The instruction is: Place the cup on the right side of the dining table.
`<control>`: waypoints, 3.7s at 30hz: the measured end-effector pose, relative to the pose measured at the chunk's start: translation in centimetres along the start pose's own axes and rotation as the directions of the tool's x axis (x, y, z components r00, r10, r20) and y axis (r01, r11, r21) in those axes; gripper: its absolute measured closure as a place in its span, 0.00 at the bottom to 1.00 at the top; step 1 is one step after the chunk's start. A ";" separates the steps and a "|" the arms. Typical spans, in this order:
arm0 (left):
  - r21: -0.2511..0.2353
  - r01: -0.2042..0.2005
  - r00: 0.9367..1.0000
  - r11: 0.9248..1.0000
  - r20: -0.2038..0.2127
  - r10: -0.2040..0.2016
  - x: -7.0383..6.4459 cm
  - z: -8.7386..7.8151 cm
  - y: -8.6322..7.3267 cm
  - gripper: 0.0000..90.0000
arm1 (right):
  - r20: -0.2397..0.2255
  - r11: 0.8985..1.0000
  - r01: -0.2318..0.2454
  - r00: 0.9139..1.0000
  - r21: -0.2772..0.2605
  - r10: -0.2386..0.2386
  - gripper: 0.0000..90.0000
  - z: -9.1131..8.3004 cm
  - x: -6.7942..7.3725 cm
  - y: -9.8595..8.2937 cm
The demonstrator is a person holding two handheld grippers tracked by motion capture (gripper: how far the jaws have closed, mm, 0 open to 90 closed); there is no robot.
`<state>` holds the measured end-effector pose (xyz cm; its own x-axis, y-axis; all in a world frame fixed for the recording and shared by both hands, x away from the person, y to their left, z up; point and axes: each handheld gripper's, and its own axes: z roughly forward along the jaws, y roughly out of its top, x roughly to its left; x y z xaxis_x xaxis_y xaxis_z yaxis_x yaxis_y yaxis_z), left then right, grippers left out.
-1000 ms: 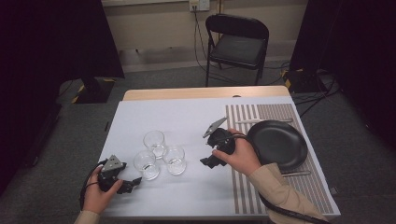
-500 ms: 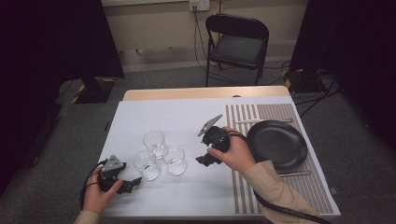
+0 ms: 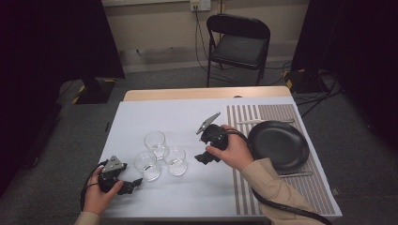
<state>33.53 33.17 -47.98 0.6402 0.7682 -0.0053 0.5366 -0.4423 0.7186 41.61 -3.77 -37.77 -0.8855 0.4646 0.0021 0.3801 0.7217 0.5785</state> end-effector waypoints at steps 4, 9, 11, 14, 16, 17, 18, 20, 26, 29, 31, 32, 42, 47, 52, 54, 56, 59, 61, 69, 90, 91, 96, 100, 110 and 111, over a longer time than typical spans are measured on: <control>0.002 -0.004 1.000 1.000 0.001 0.004 0.0 0.0 0.0 0.09 | -0.006 1.000 0.005 1.000 -0.001 -0.005 0.15 0.1 0.0 0.3; 0.002 -0.004 1.000 1.000 0.001 0.004 0.0 0.0 0.0 0.09 | -0.004 1.000 0.008 1.000 -0.001 -0.008 0.15 0.1 0.0 0.9; 0.002 -0.004 1.000 1.000 0.001 0.004 0.0 0.0 0.0 0.09 | -0.010 1.000 0.009 1.000 -0.003 -0.009 0.15 0.1 0.0 1.0; 0.002 -0.004 1.000 1.000 0.001 0.004 0.0 0.0 0.0 0.09 | -0.007 1.000 0.020 1.000 0.001 -0.020 0.15 0.2 0.1 1.3; 0.002 -0.004 1.000 1.000 0.002 0.004 0.0 0.0 0.0 0.09 | -0.011 1.000 0.017 1.000 0.001 -0.017 0.15 0.2 0.2 1.5; 0.002 -0.004 1.000 1.000 0.001 0.004 0.0 0.0 0.0 0.09 | -0.011 1.000 0.017 1.000 0.001 -0.017 0.15 0.2 0.2 1.5; 0.002 -0.004 1.000 1.000 0.002 0.004 0.0 0.0 0.0 0.09 | -0.008 1.000 0.021 1.000 0.002 -0.021 0.15 0.3 0.1 1.6; 0.002 -0.004 1.000 1.000 0.002 0.004 0.0 0.0 0.0 0.09 | -0.011 1.000 0.018 1.000 0.002 -0.018 0.15 0.4 0.2 1.7; 0.003 -0.009 1.000 1.000 0.004 0.009 0.0 0.0 0.0 0.08 | -0.014 1.000 0.023 1.000 0.005 -0.023 0.15 0.7 0.5 2.2; 0.003 -0.009 1.000 1.000 0.004 0.009 0.0 0.0 0.0 0.08 | -0.019 1.000 0.028 0.999 -0.001 -0.028 0.15 0.8 0.6 2.5; 0.003 -0.009 1.000 1.000 0.004 0.009 0.0 0.0 0.0 0.08 | -0.019 1.000 0.027 0.999 -0.002 -0.027 0.15 0.8 0.7 2.6; 0.004 -0.008 1.000 1.000 0.004 0.008 0.0 0.0 0.0 0.08 | -0.020 1.000 0.027 0.999 -0.002 -0.027 0.15 0.8 0.7 2.7; 0.004 -0.008 1.000 1.000 0.005 0.008 0.0 0.0 0.0 0.08 | -0.024 1.000 0.021 0.999 -0.021 -0.021 0.15 1.1 0.9 3.5; 0.004 -0.008 1.000 1.000 0.006 0.008 0.0 0.0 0.0 0.08 | -0.018 1.000 0.011 1.000 -0.026 -0.011 0.15 1.3 0.8 3.8; 0.004 -0.008 1.000 1.000 0.006 0.008 0.0 0.0 0.0 0.08 | -0.015 1.000 0.014 1.000 -0.027 -0.014 0.15 1.5 0.8 3.8; 0.004 -0.008 1.000 1.000 0.006 0.008 0.0 0.0 0.0 0.08 | -0.014 1.000 0.017 1.000 -0.016 -0.017 0.15 1.7 0.9 3.8; 0.004 -0.008 1.000 1.000 0.006 0.008 0.0 0.0 0.0 0.08 | -0.019 1.000 0.015 1.000 -0.016 -0.015 0.15 1.8 0.8 3.8; 0.005 -0.008 1.000 1.000 0.007 0.008 0.0 0.0 0.0 0.08 | -0.021 1.000 0.011 1.000 -0.023 -0.011 0.15 2.0 0.8 3.8; 0.004 -0.008 1.000 1.000 0.007 0.008 0.0 0.0 0.0 0.08 | -0.017 1.000 0.013 1.000 -0.020 -0.014 0.15 2.1 0.8 3.8; 0.003 -0.007 1.000 1.000 0.007 0.007 0.1 0.0 0.0 0.08 | -0.012 1.000 0.006 1.000 -0.026 -0.006 0.15 3.0 1.0 3.8; 0.004 -0.008 1.000 1.000 0.007 0.008 0.1 0.0 0.0 0.08 | -0.027 1.000 0.007 1.000 -0.023 -0.008 0.18 4.6 1.8 3.7; 0.004 -0.008 1.000 1.000 0.007 0.008 0.1 0.0 0.0 0.08 | -0.025 1.000 0.010 1.000 -0.022 -0.011 0.18 4.6 1.8 3.7; 0.004 -0.008 1.000 1.000 0.008 0.008 0.1 0.0 0.0 0.08 | -0.033 1.000 0.002 0.999 -0.019 -0.002 0.23 4.7 1.9 3.7; 0.004 -0.008 1.000 1.000 0.008 0.008 0.1 0.0 0.0 0.08 | -0.045 0.999 0.014 0.999 -0.030 -0.015 0.27 4.9 1.9 3.6; 0.006 -0.010 1.000 1.000 0.009 0.010 0.1 0.0 0.0 0.07 | -0.070 0.999 -0.010 0.998 -0.043 0.007 0.36 5.3 2.2 3.4; 0.005 -0.010 1.000 1.000 0.008 0.010 0.0 0.0 0.0 0.07 | -0.074 0.999 -0.022 0.997 -0.040 0.019 0.36 5.3 2.2 3.3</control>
<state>33.60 33.18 -47.98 0.6499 0.7600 -0.0044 0.5334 -0.4521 0.7149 42.33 2.39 -40.18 -0.8955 0.4388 0.0739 0.3885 0.6899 0.6109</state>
